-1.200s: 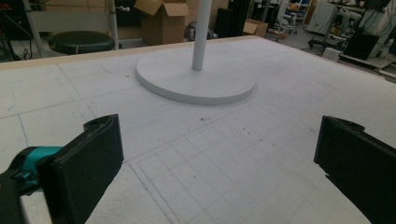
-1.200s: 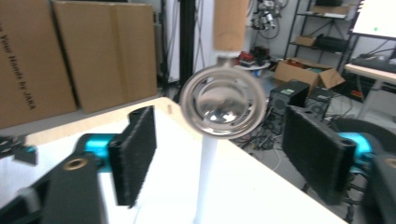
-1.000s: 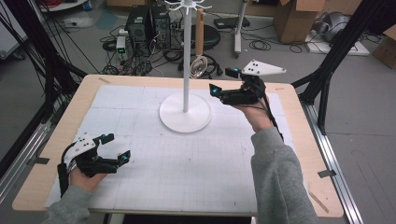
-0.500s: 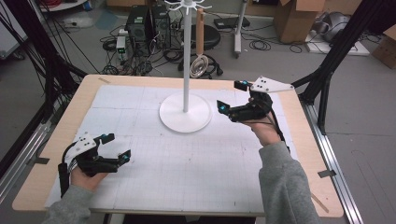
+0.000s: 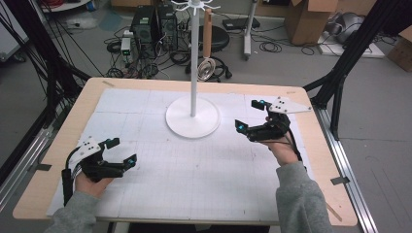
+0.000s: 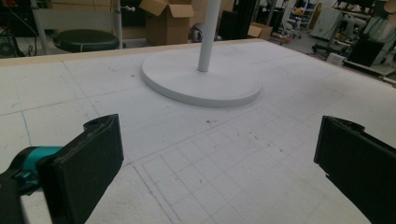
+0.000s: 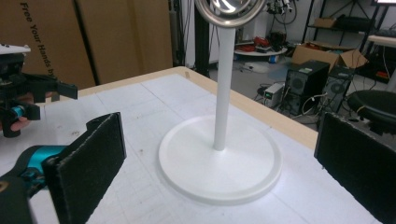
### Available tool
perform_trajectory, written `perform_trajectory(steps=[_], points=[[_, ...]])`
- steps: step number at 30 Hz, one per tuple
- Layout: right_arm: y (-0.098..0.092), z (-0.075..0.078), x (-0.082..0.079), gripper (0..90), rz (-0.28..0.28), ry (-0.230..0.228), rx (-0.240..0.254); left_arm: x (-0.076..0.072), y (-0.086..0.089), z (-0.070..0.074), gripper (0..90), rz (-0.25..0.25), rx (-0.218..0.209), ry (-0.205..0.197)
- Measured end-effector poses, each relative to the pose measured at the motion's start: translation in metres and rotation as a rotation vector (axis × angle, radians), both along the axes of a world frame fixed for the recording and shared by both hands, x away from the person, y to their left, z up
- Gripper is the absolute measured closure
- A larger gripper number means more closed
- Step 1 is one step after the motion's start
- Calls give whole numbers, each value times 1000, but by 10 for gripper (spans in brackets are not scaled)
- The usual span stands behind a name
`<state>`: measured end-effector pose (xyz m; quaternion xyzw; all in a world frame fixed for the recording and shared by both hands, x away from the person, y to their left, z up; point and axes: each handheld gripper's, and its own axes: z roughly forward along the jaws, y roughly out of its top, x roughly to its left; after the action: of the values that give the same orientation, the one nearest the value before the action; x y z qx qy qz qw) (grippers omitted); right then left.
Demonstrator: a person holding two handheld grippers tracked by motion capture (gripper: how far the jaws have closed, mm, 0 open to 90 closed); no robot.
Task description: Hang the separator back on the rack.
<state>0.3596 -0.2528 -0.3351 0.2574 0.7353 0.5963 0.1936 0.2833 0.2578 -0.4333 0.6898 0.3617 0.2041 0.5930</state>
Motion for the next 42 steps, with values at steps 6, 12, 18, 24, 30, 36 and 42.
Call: perform_trajectory(steps=[6, 12, 18, 24, 30, 36, 42], points=[[-7, -12, -4, 12, 1, 22, 1, 0, -1, -1, 18, 1, 14, 6], [-14, -27, -12, 12, 0, 40, -7, -1, -1, 0, 18, 5, 21, -1], [-25, -41, -17, 12, -12, 68, -18, -1, 1, 1, 18, 23, 22, -4], [-41, -56, -19, 12, -51, 111, -25, -1, 0, 0, 18, 24, 33, -3], [-55, -65, -23, 12, -66, 132, -19, -2, 1, 1, 18, 23, 31, 4], [-70, -67, -33, 12, -72, 113, 9, -2, 1, 1, 18, 19, 30, 4], [-88, -74, -43, 12, -98, 113, 16, -2, 1, 1, 18, 15, 40, 3]])
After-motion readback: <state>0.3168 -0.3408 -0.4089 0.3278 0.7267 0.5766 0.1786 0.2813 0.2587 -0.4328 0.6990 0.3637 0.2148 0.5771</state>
